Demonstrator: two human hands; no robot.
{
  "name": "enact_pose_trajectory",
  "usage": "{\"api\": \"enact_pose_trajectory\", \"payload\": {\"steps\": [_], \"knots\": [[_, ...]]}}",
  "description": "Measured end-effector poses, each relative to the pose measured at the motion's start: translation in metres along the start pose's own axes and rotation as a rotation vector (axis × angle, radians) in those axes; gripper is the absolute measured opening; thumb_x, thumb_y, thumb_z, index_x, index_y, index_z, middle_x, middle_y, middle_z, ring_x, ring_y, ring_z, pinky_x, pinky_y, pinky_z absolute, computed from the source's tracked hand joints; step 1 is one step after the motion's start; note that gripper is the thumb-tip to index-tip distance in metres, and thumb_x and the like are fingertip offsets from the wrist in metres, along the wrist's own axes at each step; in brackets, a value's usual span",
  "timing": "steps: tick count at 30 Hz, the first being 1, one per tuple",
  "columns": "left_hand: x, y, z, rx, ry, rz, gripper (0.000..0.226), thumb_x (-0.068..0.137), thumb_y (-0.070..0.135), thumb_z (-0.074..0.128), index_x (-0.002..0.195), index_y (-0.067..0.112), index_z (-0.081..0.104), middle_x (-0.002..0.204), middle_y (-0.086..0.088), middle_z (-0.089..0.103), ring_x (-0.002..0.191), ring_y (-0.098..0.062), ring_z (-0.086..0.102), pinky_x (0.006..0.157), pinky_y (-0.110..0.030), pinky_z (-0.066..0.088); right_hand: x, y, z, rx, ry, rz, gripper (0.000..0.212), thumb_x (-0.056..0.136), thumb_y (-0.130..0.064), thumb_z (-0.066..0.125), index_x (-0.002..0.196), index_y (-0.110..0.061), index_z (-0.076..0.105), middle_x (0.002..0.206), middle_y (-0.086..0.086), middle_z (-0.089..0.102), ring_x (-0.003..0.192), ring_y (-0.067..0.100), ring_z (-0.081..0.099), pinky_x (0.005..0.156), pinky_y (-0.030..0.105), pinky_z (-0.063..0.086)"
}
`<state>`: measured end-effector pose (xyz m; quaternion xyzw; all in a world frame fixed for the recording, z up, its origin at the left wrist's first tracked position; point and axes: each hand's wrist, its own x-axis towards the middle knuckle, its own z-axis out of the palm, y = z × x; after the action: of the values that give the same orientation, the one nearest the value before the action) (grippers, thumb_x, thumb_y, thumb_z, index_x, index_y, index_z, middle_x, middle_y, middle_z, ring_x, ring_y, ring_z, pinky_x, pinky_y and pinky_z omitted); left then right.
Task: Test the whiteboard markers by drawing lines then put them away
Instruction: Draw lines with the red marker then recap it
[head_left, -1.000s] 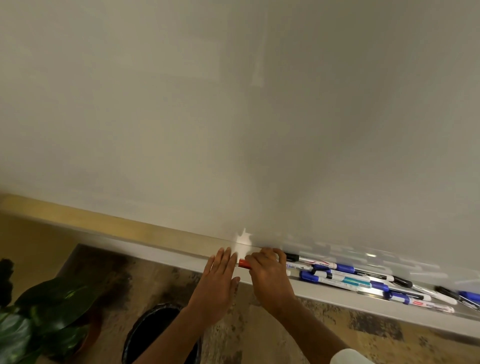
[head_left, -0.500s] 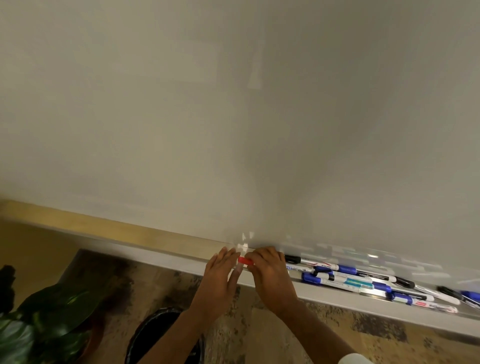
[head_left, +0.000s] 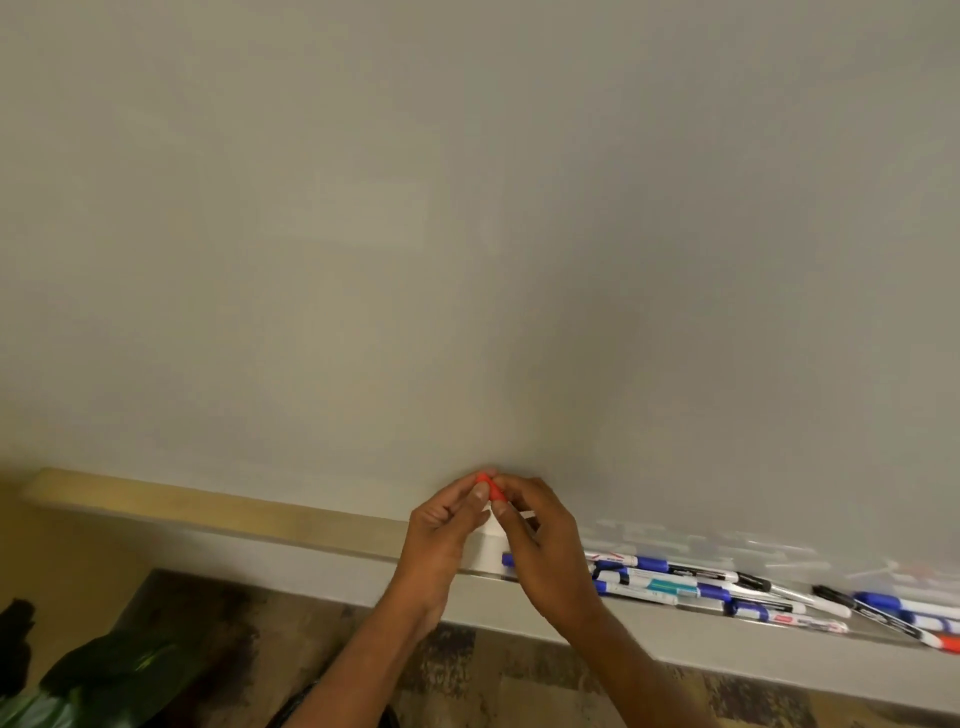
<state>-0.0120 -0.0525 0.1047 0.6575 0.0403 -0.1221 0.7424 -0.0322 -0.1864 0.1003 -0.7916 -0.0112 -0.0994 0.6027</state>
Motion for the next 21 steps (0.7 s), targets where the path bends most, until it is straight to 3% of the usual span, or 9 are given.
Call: {"api": "enact_pose_trajectory", "payload": {"steps": [4, 7, 11, 14, 16, 19, 21], "knots": [[-0.014, 0.043, 0.020, -0.090, -0.137, 0.007, 0.034, 0.103, 0.027, 0.056, 0.130, 0.012, 0.069, 0.127, -0.015, 0.071, 0.124, -0.030, 0.064, 0.116, -0.048, 0.042, -0.002, -0.044, -0.026, 0.050, 0.057, 0.077, 0.017, 0.098, -0.024, 0.060, 0.101, -0.040, 0.062, 0.096, -0.030, 0.067, 0.097, 0.001, 0.064, 0.080, 0.012, 0.051], [-0.026, 0.075, 0.036, -0.116, -0.237, 0.047, 0.037, 0.106, 0.028, 0.049, 0.130, 0.006, 0.067, 0.129, -0.021, 0.068, 0.125, -0.036, 0.062, 0.110, -0.047, 0.047, -0.003, -0.079, -0.050, 0.118, 0.066, 0.086, 0.009, 0.097, -0.022, 0.062, 0.101, -0.028, 0.067, 0.092, -0.013, 0.072, 0.087, 0.011, 0.068, 0.075, 0.022, 0.057], [-0.043, 0.118, 0.060, -0.177, -0.317, 0.097, 0.033, 0.108, 0.025, 0.044, 0.124, 0.001, 0.060, 0.135, -0.019, 0.065, 0.093, -0.028, 0.065, 0.072, -0.042, 0.055, -0.011, -0.127, -0.083, 0.246, -0.044, 0.141, 0.022, 0.100, -0.030, 0.057, 0.090, -0.015, 0.071, 0.070, 0.005, 0.067, 0.059, 0.013, 0.058, 0.052, 0.018, 0.045], [-0.056, 0.143, 0.076, -0.176, -0.377, 0.130, 0.032, 0.108, 0.024, 0.042, 0.124, 0.001, 0.057, 0.135, -0.019, 0.065, 0.069, -0.016, 0.060, 0.066, -0.038, 0.056, -0.014, -0.153, -0.103, 0.314, -0.097, 0.192, 0.036, 0.100, -0.038, 0.054, 0.079, -0.014, 0.070, 0.069, 0.008, 0.064, 0.055, 0.013, 0.052, 0.048, 0.022, 0.039], [-0.064, 0.157, 0.086, -0.168, -0.405, 0.155, 0.034, 0.108, 0.024, 0.043, 0.125, -0.001, 0.058, 0.133, -0.020, 0.066, 0.073, -0.017, 0.063, 0.071, -0.034, 0.057, -0.016, -0.165, -0.113, 0.351, -0.095, 0.213, 0.037, 0.100, -0.040, 0.054, 0.076, -0.016, 0.070, 0.068, 0.007, 0.061, 0.054, 0.013, 0.049, 0.046, 0.023, 0.035], [-0.075, 0.174, 0.100, -0.184, -0.420, 0.168, 0.035, 0.106, 0.023, 0.044, 0.125, -0.001, 0.062, 0.130, -0.020, 0.068, 0.114, -0.029, 0.069, 0.092, -0.032, 0.057, -0.019, -0.182, -0.129, 0.389, -0.084, 0.224, 0.038, 0.098, -0.042, 0.054, 0.073, -0.017, 0.067, 0.063, 0.005, 0.056, 0.050, 0.012, 0.045, 0.044, 0.022, 0.031], [-0.083, 0.182, 0.109, -0.196, -0.424, 0.179, 0.033, 0.106, 0.022, 0.045, 0.122, 0.000, 0.063, 0.129, -0.020, 0.068, 0.125, -0.033, 0.063, 0.106, -0.040, 0.050, -0.022, -0.193, -0.138, 0.394, -0.070, 0.223, 0.038, 0.098, -0.041, 0.054, 0.073, -0.015, 0.065, 0.061, 0.005, 0.055, 0.047, 0.011, 0.043, 0.042, 0.021, 0.029]]}}
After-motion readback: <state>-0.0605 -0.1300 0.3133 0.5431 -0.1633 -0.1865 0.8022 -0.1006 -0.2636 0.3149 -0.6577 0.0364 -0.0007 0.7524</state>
